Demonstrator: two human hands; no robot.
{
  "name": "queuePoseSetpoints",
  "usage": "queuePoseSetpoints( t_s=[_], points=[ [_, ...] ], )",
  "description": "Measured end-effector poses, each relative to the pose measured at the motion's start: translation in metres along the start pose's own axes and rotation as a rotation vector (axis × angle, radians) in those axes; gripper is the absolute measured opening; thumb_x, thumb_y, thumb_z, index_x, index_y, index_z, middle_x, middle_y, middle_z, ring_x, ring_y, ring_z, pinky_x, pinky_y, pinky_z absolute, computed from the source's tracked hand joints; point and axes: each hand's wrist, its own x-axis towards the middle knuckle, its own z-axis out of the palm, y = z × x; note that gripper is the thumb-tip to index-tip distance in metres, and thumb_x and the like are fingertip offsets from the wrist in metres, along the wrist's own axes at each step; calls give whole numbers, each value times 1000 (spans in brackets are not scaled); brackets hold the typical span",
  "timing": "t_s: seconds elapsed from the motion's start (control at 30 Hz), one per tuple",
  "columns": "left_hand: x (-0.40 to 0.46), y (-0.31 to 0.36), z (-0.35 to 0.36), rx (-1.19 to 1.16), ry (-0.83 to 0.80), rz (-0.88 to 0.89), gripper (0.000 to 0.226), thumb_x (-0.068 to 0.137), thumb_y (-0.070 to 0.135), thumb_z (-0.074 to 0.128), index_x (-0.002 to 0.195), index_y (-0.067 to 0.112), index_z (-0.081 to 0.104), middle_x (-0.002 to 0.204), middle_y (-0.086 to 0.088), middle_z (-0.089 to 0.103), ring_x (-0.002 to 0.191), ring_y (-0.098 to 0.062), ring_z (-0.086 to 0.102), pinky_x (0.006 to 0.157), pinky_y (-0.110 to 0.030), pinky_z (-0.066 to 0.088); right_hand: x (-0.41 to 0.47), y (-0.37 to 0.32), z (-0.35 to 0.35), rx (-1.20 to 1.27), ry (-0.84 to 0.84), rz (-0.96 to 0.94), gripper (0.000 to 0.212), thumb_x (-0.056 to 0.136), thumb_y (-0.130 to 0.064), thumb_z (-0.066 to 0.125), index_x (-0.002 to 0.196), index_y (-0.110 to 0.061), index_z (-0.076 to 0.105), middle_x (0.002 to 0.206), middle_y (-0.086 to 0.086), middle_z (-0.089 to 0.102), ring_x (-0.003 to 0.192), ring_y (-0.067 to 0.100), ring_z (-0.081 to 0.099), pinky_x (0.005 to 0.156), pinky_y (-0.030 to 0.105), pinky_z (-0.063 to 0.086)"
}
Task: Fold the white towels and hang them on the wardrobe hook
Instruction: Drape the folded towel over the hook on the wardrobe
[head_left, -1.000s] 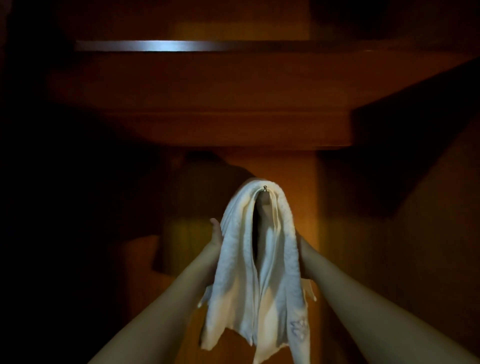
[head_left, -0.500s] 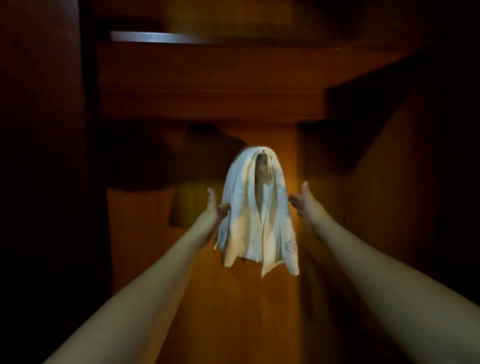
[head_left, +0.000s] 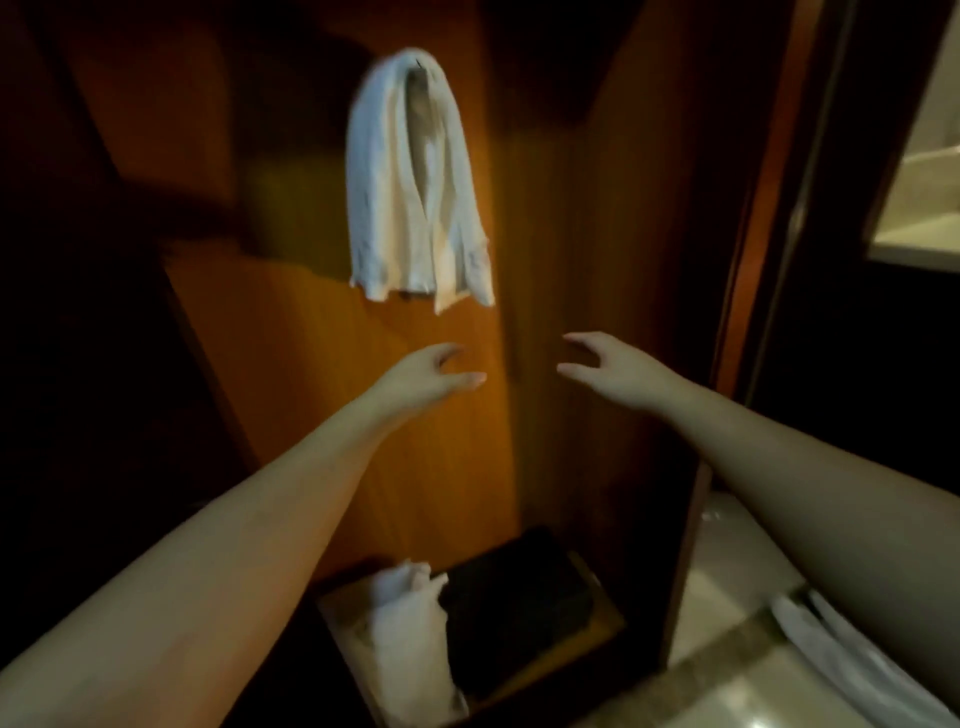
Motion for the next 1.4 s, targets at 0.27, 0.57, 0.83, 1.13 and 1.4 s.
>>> queuePoseSetpoints(
  t_s=[0.27, 0.57, 0.83, 1.13, 1.4],
  points=[
    [-5, -4, 147, 67, -271, 26, 60, 92, 45, 65, 146, 33, 43, 155, 2, 39, 141, -20, 38, 101, -35, 39, -104, 118, 28, -124, -129, 160, 68, 98, -51, 55, 155, -22, 33, 161, -1, 30, 147, 19, 33, 119, 40, 31],
    [24, 62, 344, 114, -614, 113, 62, 93, 48, 62, 148, 24, 45, 153, 0, 42, 140, -19, 40, 101, -29, 34, -218, 285, 27, -23, -73, 494, 66, 98, -45, 59, 153, -17, 37, 159, 4, 37, 147, 22, 32, 117, 28, 20],
    [56, 142, 518, 62, -750, 43, 56, 90, 46, 69, 140, 29, 53, 144, -1, 51, 131, -17, 49, 102, -33, 40, -298, 434, 0, 217, -8, 771, 62, 97, -46, 60, 150, -17, 44, 156, 4, 41, 143, 20, 39, 115, 32, 29],
    [98, 194, 674, 93, -919, -36, 54, 91, 38, 68, 140, 20, 55, 140, -9, 55, 128, -20, 52, 107, -40, 44, -346, 571, -21, 346, -1, 1068, 61, 98, -47, 58, 150, -18, 44, 154, 3, 42, 138, 21, 43, 109, 32, 34],
    [191, 208, 809, 204, -1073, -47, 53, 91, 43, 67, 137, 22, 55, 139, -4, 57, 119, -22, 57, 104, -39, 46, -348, 700, -25, 412, -7, 1302, 61, 98, -44, 58, 149, -14, 45, 154, 7, 43, 140, 24, 43, 111, 36, 36]
  ],
)
